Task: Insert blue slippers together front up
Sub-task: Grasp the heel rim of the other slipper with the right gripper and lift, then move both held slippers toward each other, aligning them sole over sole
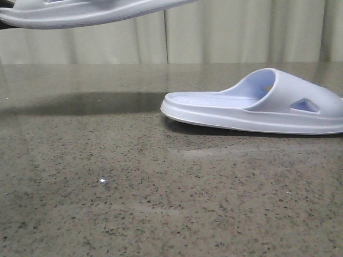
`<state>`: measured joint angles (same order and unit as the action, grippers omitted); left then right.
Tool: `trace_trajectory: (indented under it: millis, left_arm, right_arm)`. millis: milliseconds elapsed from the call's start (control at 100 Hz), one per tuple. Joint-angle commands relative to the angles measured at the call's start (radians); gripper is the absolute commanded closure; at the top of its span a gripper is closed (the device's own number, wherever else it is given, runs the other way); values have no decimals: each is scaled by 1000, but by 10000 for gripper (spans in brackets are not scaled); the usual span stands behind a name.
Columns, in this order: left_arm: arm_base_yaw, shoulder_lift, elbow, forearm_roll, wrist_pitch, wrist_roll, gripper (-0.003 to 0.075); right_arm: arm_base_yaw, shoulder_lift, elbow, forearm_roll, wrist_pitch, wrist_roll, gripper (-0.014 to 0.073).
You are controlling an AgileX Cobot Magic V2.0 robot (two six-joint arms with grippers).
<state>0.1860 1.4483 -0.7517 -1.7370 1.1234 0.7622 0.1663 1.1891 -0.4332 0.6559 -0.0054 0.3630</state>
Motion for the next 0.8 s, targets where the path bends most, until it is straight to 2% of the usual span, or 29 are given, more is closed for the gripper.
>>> trace_trajectory:
  millis: [0,290,790]
  left_arm:
    - [-2,-33,-23,-65,58,2,704]
    - [-2,-33,-23,-65,58,2,704]
    - [-2,-33,-23,-72,58,2,704]
  right_arm:
    - [0,34,16,20,62,14,701]
    - [1,-35,12,15,5,14,701]
    - [1,-388,10,15,-113,14,701]
